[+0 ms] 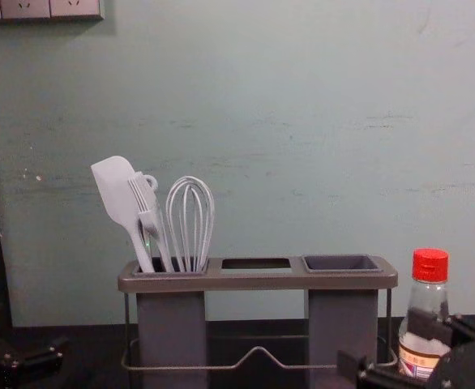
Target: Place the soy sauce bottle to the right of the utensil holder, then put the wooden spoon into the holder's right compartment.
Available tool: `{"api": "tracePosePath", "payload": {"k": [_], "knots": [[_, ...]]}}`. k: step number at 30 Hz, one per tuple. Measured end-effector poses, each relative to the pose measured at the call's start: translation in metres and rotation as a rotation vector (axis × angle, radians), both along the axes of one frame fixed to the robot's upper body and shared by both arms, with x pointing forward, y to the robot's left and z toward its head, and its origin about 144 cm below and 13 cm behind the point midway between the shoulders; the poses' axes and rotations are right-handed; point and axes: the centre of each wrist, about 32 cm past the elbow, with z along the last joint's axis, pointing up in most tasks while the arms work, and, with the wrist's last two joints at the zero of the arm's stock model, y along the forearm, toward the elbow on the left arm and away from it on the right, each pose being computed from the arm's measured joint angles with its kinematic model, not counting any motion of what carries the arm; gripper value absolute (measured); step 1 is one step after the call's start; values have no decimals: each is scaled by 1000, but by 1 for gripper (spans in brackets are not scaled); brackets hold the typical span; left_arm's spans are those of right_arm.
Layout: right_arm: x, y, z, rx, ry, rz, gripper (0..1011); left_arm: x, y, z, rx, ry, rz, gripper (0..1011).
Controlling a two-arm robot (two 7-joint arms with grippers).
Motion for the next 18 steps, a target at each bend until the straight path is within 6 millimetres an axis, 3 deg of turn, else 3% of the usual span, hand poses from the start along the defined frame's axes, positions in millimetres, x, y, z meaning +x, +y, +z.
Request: {"api": "tracePosePath", "payload": {"k": [6,18], "knots": [[-2,3,4,-42,88,-3,1002,0,0,0,0,0,0,1000],[-1,19,70,-248,480,-73,1002,0,0,0,0,0,0,1000]]}}
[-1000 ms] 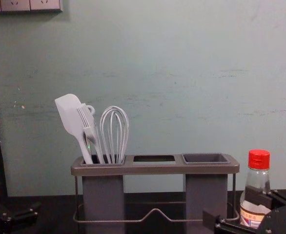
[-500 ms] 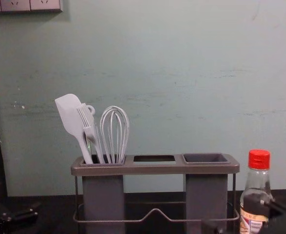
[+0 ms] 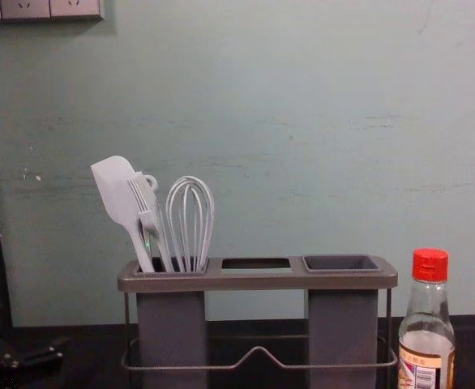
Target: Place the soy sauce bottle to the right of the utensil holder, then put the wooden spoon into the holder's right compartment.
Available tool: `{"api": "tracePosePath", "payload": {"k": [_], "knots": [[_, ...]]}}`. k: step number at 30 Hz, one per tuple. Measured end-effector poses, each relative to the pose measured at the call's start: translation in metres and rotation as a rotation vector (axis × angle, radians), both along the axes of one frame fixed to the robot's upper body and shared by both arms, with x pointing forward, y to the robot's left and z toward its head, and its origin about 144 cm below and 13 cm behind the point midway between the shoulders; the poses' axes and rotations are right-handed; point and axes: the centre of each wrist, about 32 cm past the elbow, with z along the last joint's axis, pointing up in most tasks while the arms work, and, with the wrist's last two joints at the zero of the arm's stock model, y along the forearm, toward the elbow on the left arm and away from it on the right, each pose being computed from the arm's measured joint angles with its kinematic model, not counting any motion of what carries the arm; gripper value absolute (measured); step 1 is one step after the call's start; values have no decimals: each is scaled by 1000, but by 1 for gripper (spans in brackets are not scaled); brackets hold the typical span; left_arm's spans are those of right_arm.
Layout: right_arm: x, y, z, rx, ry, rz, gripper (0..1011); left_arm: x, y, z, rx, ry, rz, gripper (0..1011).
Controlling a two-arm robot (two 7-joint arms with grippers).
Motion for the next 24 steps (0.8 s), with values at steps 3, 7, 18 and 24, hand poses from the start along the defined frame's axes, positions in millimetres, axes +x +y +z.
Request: {"api": "tracePosePath", "payload": {"k": [3,7,18,24], "knots": [[8,4,14,-28,86,-11,1002,0,0,0,0,0,0,1000],[19,10,30,-64,156,-10,1002,0,0,0,0,0,0,1000],[57,30,44,-137,269,-3,1002,0,0,0,0,0,0,1000],[66,39,41,-165,285,-33,1002,0,0,0,0,0,0,1000]]}}
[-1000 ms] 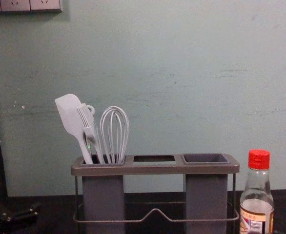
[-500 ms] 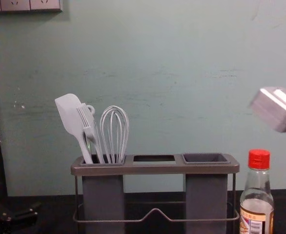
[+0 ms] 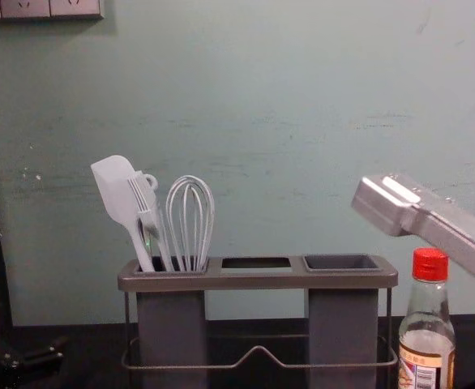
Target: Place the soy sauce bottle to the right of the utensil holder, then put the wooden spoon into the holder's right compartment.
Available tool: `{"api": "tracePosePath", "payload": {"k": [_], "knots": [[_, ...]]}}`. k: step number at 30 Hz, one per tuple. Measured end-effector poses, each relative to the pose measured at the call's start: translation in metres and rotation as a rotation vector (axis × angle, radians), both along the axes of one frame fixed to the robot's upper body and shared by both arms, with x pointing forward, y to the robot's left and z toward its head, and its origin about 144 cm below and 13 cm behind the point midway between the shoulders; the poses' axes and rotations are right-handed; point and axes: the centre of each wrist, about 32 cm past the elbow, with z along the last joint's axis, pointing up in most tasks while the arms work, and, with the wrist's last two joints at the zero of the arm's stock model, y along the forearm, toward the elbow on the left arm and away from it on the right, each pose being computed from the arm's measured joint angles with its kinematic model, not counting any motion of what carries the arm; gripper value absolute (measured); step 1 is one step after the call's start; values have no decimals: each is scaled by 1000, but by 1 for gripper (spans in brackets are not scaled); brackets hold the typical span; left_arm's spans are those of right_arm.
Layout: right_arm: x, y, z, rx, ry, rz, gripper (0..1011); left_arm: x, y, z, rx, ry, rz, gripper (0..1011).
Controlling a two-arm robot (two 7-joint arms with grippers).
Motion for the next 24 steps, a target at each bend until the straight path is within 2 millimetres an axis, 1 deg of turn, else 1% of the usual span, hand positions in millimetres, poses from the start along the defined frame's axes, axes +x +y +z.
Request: {"api": "tracePosePath", "payload": {"k": [7,14,24], "knots": [[8,13,-6,-32,7,-20,1002,0,0,0,0,0,0,1000],[14,18,-9,-39,16,-29,1002,0,0,0,0,0,0,1000],[18,22,-13,-39,24,-43,1002,0,0,0,0,0,0,1000]]}}
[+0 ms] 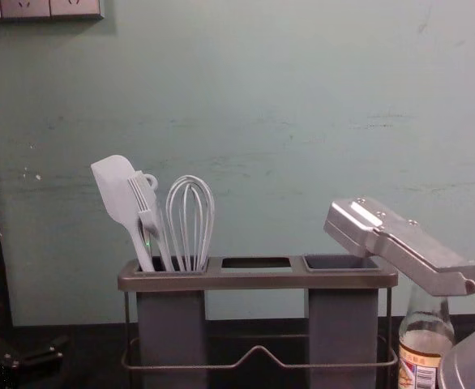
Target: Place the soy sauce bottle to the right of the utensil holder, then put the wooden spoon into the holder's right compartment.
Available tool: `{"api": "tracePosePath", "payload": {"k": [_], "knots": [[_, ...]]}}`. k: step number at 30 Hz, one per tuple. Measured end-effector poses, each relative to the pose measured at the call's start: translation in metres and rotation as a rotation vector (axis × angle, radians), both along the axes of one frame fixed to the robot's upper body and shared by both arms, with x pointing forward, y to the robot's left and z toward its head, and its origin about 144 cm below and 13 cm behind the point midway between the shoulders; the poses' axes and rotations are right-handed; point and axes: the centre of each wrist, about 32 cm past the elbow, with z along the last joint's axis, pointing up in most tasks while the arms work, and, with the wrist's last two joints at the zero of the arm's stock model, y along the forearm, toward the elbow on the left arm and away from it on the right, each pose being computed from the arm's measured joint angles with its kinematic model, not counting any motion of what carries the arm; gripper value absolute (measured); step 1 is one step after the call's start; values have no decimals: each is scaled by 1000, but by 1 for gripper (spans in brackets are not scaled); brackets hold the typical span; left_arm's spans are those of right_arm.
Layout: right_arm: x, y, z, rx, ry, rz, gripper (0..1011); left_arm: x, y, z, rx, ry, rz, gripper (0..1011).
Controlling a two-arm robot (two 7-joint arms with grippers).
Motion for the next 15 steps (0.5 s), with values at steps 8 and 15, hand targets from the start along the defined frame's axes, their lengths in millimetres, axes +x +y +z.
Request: {"api": "tracePosePath", "payload": {"k": [8,15], "knots": [[3,3,-2,-11,3,0,1002,0,0,0,0,0,0,1000],[5,6,-2,-28,12,-3,1002,0,0,0,0,0,0,1000]]}}
